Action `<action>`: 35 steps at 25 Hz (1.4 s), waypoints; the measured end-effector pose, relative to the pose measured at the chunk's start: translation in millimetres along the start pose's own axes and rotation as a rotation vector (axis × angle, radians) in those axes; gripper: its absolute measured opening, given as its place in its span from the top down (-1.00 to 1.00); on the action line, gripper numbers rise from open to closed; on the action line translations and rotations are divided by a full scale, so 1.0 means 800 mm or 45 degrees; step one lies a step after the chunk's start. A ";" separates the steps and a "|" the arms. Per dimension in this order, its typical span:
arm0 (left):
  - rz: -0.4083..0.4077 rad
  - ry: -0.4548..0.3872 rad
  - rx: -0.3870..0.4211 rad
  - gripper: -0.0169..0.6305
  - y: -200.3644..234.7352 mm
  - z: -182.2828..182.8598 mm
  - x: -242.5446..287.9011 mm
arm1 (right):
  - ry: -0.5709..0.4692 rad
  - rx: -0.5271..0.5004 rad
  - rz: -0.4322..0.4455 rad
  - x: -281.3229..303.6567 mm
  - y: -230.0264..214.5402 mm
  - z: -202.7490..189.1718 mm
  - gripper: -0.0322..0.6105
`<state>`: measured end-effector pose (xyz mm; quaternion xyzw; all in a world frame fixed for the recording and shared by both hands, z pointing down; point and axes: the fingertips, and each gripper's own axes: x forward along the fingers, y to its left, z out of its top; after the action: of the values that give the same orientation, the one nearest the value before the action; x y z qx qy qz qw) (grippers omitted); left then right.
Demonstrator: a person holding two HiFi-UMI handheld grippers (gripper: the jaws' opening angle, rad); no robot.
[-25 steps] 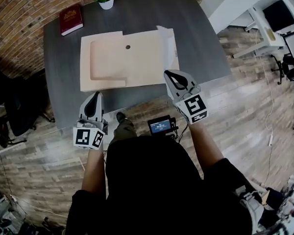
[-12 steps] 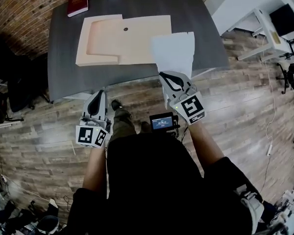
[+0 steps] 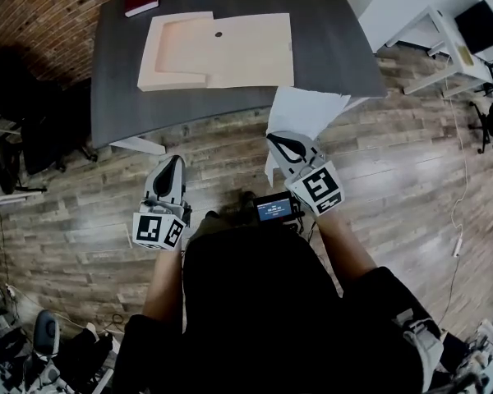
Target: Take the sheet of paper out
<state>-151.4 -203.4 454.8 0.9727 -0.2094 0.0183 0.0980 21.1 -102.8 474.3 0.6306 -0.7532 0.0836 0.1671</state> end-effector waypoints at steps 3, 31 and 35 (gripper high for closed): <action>-0.021 -0.001 -0.011 0.96 0.004 -0.002 -0.019 | 0.010 0.014 -0.005 -0.002 0.026 -0.002 0.89; -0.132 -0.014 -0.094 0.96 0.041 -0.031 -0.268 | 0.037 0.108 -0.068 -0.035 0.284 0.005 0.89; -0.115 -0.034 -0.086 0.96 0.036 -0.022 -0.266 | 0.009 0.109 -0.059 -0.040 0.272 0.014 0.89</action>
<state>-356.7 -139.5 461.3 0.9775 -0.1670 -0.0063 0.1285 -188.6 -35.7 471.2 0.6541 -0.7337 0.1141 0.1446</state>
